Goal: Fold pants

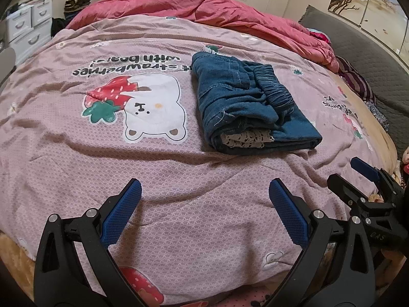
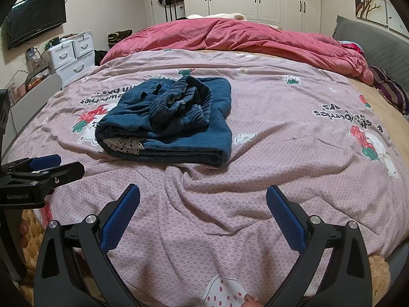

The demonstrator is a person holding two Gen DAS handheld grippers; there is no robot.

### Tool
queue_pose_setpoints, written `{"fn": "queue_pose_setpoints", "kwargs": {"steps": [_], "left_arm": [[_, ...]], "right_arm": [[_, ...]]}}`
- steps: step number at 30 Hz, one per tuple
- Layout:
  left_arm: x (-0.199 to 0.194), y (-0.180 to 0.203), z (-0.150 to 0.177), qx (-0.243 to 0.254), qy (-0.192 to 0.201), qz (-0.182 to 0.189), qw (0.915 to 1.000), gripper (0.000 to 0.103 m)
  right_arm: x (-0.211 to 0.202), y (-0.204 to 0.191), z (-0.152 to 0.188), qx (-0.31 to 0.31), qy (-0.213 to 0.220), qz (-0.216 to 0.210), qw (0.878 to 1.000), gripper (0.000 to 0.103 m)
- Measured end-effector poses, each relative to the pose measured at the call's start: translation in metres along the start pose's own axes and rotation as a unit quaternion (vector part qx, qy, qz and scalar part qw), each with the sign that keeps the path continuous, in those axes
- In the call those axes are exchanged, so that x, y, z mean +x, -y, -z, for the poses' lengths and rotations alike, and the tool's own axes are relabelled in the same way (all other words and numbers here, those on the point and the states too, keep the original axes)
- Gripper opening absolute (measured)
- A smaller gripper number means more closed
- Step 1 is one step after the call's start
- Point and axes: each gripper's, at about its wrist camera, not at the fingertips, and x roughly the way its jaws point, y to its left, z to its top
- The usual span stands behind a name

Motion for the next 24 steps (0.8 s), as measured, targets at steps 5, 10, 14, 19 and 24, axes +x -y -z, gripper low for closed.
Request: {"fn": "queue_pose_setpoints", "kwargs": {"steps": [5,10,14,19,24], "left_arm": [[-0.003,0.001,0.000,0.003,0.005,0.007,1.0000,0.094],[-0.004,0.004,-0.001,0.018,0.011,-0.010,0.9997,0.094],[0.000,0.003,-0.002,0.017,-0.002,-0.041,0.9990,0.094],[-0.006,-0.027,-0.019,-0.036,0.025,-0.020,0.9988,0.094],[0.002,-0.100,-0.067,-0.076,0.040,-0.098,0.9914,0.094]], "right_arm": [[0.000,-0.001,0.000,0.000,0.000,0.001,1.000,0.099],[0.000,0.001,0.000,0.003,0.001,0.000,1.000,0.099],[0.001,0.008,-0.001,0.011,-0.001,0.000,1.000,0.099],[-0.003,0.039,-0.009,0.032,0.008,0.019,0.999,0.099],[-0.005,0.131,-0.032,0.099,0.018,0.089,0.991,0.099]]}}
